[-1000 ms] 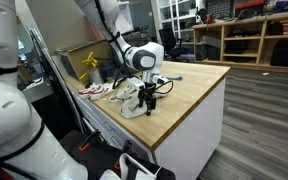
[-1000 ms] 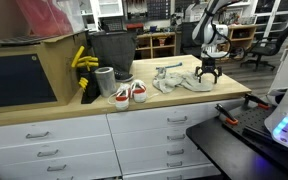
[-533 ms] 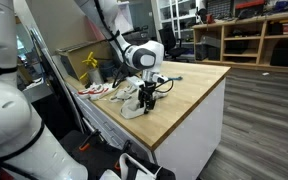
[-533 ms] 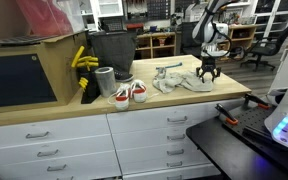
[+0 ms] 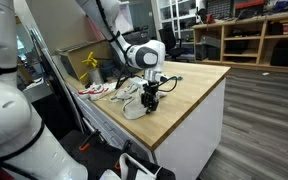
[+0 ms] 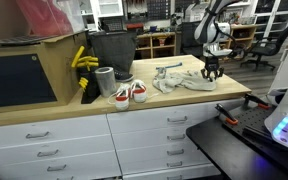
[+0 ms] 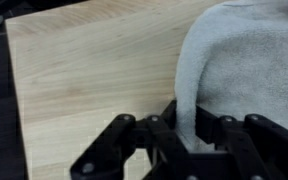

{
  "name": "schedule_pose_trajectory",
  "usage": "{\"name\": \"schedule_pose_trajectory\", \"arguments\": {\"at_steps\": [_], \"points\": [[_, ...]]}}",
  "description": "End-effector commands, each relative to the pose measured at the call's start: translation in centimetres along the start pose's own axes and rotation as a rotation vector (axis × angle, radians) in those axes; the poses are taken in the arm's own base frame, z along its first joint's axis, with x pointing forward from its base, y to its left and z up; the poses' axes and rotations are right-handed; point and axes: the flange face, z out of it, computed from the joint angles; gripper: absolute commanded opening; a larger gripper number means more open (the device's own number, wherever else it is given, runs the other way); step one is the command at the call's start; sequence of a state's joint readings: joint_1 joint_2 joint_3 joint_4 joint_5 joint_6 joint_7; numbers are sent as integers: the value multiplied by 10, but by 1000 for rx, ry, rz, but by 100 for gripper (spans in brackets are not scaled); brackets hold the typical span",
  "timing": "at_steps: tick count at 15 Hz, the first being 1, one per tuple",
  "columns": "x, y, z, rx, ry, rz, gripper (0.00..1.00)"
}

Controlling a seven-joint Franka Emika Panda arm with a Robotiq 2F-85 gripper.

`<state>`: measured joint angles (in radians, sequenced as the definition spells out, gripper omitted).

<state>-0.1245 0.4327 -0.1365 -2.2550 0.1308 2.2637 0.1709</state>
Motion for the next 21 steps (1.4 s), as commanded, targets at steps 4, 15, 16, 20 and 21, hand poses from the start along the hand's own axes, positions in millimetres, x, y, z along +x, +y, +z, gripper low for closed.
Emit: {"name": "schedule_pose_trajectory", "arguments": {"at_steps": [4,15,16,20,21], "points": [[25,37,-14,-179,-62,99,3],[44,45,-27,-171,-28,135,58],[46,44,-32,-137,-5,145,66],[49,32,-50,-4,98,186,95],[50,27,-54,19,120,193,100]]}}
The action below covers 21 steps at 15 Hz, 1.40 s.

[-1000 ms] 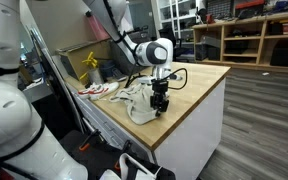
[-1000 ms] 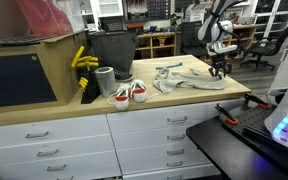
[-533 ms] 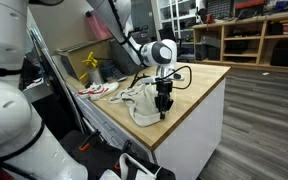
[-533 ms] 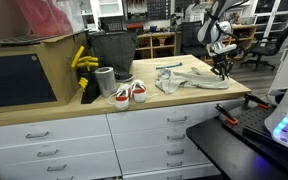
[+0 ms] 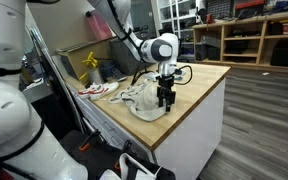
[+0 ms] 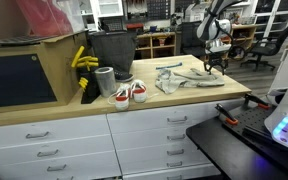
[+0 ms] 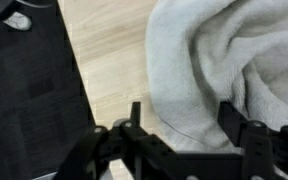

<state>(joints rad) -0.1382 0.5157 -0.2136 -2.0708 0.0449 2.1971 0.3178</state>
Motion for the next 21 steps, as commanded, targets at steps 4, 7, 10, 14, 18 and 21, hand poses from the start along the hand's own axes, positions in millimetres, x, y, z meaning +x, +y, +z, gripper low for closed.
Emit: {"name": "schedule_pose_trajectory", "arguments": {"at_steps": [4,7,10,14,18,21], "points": [[-11,-21,-35,147,80,27,100],[-16,-29,-40,140,69,-14,100],[-17,-33,-39,134,51,-48,100],[-18,-36,-35,131,47,-72,100],[-16,-35,-34,136,48,-64,59],[-15,-31,-37,152,36,-53,36]]}}
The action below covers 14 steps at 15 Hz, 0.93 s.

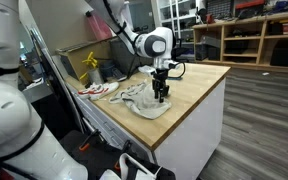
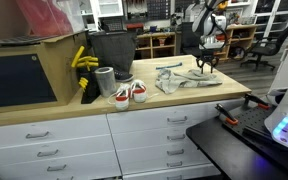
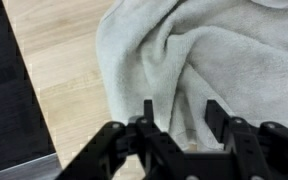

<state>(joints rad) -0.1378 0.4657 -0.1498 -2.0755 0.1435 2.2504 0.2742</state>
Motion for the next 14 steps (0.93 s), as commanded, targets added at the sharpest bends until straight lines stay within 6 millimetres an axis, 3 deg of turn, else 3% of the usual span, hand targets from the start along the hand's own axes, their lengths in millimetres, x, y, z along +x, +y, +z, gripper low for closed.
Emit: {"name": "schedule_pose_trajectory", "arguments": {"at_steps": [1,5,9,14], "points": [[-2,7,-9,40,-26,4,27],[8,27,-18,73,-84,31,0],[14,32,-19,57,-109,52,0],[14,9,-7,29,-103,44,0]]}}
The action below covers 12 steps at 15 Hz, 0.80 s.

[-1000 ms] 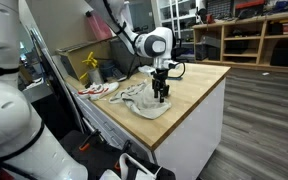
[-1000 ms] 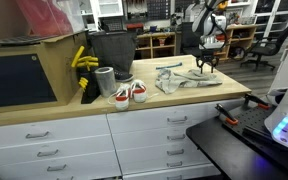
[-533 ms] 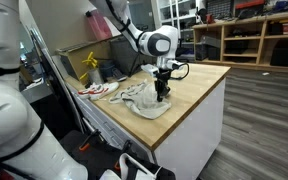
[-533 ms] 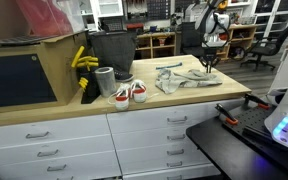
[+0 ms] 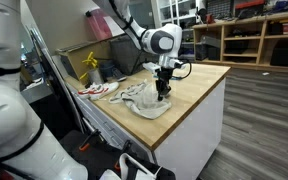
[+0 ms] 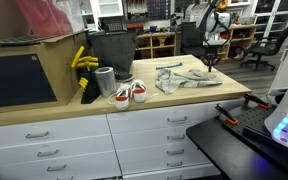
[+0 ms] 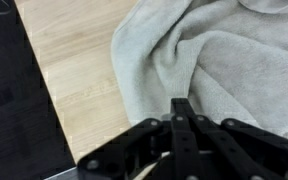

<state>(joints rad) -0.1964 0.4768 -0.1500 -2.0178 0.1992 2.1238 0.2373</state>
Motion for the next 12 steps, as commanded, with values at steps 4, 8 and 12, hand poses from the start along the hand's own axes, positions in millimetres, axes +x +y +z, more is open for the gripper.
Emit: {"name": "schedule_pose_trajectory", "arguments": {"at_steps": [4,8,12], "points": [[4,-26,12,-54,-19,12,0],[6,-13,6,-47,-26,36,0],[10,7,3,-47,-39,65,0]]}}
